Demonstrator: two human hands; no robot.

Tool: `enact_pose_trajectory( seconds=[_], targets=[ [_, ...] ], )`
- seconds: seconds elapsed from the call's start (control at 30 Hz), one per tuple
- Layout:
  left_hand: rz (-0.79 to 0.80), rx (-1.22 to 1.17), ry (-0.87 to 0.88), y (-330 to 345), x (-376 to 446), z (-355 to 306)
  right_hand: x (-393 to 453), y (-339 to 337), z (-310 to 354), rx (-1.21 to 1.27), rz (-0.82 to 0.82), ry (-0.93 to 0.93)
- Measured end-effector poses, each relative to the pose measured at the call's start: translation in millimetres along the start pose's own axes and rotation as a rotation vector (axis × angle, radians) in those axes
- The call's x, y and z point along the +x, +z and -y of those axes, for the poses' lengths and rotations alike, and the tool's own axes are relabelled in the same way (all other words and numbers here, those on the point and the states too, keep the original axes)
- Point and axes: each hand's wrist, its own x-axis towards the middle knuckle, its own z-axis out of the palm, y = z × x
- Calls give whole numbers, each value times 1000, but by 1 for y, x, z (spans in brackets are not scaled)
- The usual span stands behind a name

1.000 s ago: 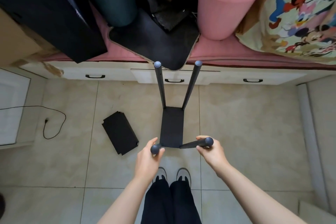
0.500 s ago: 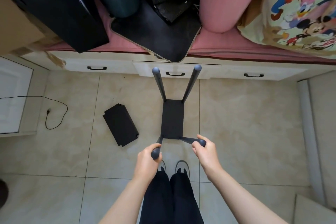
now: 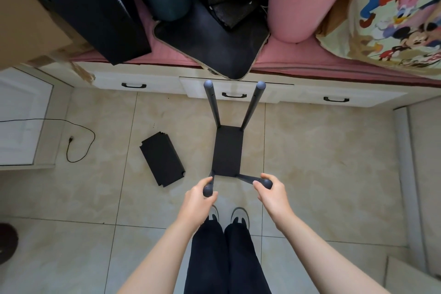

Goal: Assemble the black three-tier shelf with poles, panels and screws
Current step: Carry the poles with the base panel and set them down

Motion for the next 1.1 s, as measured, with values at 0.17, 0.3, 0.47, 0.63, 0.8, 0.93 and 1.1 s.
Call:
enact_pose_trajectory(
  seconds=[0.17, 0.3, 0.47, 0.63, 0.8, 0.93, 1.1],
  targets=[
    [-5, -10, -43, 1, -16, 0, -6, -5, 8, -65, -22, -31],
    [20, -9, -45, 3, -22, -5, -15, -17, 15, -199, -25, -116],
    [-9, 6, -32, -13, -41, -16, -43, -27, 26, -446, 14, -350],
    [-73, -57, -16, -46, -78, -29, -83, -22, 44, -527, 66, -477],
    [-184, -175, 6, -81, -129, -29, -132, -1, 72, -592, 128, -587],
    [-268, -296, -9, -109, -178, -8, -176, 29, 86, -690, 193, -728],
    [-433, -376, -16, -138, -241, 45, -230, 89, 88, -828, 298, -880]
  ],
)
